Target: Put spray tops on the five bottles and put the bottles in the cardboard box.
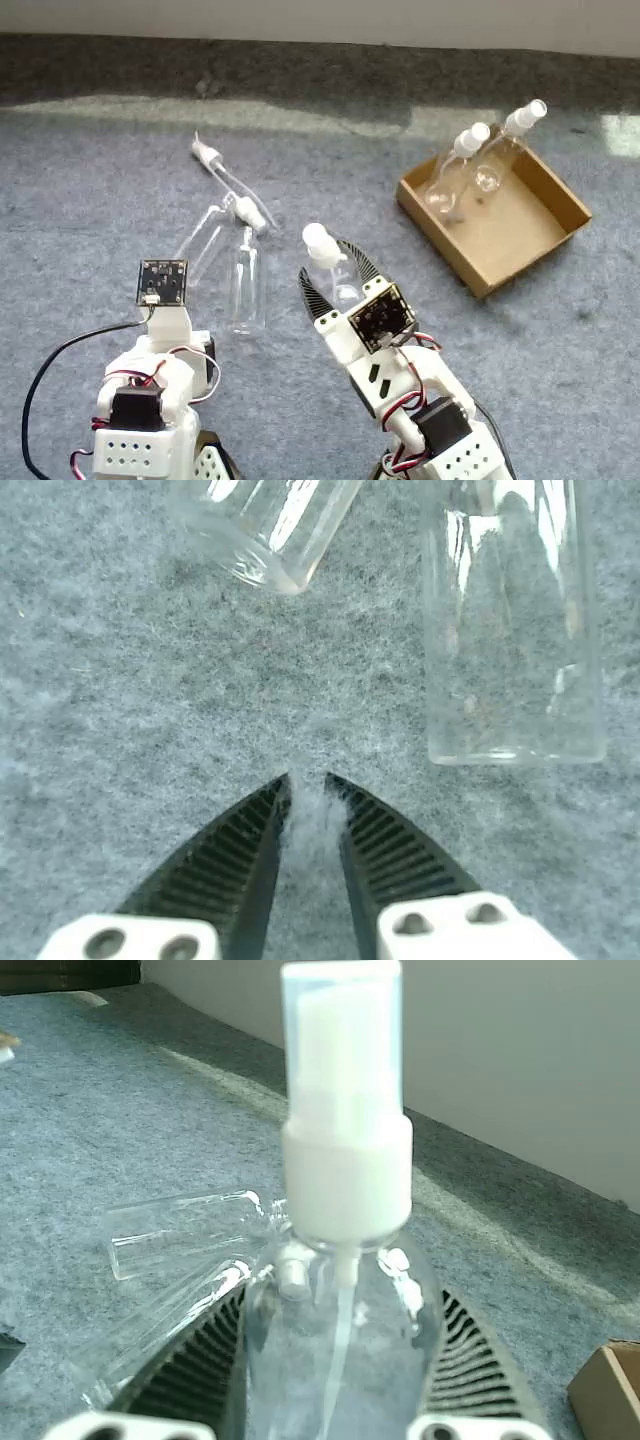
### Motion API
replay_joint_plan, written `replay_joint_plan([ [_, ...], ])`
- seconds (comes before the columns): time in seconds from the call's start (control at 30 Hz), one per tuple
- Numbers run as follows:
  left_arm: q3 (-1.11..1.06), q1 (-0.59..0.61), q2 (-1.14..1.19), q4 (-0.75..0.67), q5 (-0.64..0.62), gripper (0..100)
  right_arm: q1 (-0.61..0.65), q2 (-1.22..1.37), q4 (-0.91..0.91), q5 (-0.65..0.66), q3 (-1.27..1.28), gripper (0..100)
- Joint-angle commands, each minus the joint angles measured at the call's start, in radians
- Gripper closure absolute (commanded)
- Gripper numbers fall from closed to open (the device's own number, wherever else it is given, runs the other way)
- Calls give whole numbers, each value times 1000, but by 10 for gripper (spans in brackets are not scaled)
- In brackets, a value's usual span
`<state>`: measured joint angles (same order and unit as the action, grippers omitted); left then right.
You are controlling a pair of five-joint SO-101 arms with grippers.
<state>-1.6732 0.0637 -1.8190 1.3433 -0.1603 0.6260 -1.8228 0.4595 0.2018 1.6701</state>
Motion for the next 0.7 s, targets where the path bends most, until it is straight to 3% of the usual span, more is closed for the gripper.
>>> replay_joint_plan([
  [0.0,-21,-16,-4,-9,-11,995,-13,-16,-4,9,130,875],
  [0.4,-21,-16,-4,-9,-11,995,-232,-16,-4,11,71,875],
  [0.67,-21,-16,-4,-9,-11,995,-246,-13,-4,11,67,875],
])
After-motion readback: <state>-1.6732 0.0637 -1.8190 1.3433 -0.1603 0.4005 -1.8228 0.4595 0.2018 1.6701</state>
